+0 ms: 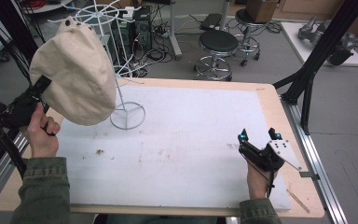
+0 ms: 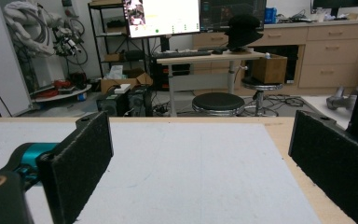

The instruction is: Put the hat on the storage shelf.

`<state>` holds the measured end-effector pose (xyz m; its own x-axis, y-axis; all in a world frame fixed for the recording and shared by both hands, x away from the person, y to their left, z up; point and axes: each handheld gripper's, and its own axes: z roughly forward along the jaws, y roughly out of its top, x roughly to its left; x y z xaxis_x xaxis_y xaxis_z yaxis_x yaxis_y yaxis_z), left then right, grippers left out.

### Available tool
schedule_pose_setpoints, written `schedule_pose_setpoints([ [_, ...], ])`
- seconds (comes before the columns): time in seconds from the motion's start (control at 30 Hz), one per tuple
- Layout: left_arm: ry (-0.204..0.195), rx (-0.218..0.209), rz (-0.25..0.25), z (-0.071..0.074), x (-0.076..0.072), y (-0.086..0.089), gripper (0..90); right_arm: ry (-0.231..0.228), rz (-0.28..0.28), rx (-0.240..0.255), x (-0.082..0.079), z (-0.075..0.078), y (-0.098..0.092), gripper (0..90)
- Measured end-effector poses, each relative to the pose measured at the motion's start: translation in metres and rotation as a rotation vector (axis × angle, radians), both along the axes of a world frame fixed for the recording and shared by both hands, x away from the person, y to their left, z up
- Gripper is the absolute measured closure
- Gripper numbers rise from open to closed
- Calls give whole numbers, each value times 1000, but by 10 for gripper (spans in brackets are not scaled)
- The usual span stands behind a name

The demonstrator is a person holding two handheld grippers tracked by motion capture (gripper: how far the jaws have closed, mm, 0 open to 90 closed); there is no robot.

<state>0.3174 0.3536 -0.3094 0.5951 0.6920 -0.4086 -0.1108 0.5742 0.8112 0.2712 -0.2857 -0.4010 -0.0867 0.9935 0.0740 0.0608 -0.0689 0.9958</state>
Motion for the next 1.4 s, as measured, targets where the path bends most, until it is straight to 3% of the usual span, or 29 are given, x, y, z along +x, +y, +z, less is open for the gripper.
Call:
schedule_pose_setpoints([
  [0.37, -6, 90, 251, 16, -22, -1, 304, 0, 2, -3, 0, 0, 1, 54],
  [0.53, 9, 173, 377, 21, -32, -7, 247, 1, 4, -3, 0, 0, 2, 54],
  [0.63, 26, 252, 466, 21, -38, -12, 229, 0, 7, 1, 0, 0, 2, 54],
  [0.9, 34, 331, 546, 20, -54, -16, 215, -3, 7, -3, 0, 0, 2, 54],
  [1.07, 37, 374, 606, 1, -64, -18, 219, -7, 7, -4, -1, 1, 1, 54],
  [1.2, 83, 388, 637, -22, -68, -12, 219, -4, 13, -2, -1, 1, 2, 54],
  [1.4, 156, 434, 624, -57, -72, -8, 219, -5, 12, -8, -1, 1, 3, 54],
])
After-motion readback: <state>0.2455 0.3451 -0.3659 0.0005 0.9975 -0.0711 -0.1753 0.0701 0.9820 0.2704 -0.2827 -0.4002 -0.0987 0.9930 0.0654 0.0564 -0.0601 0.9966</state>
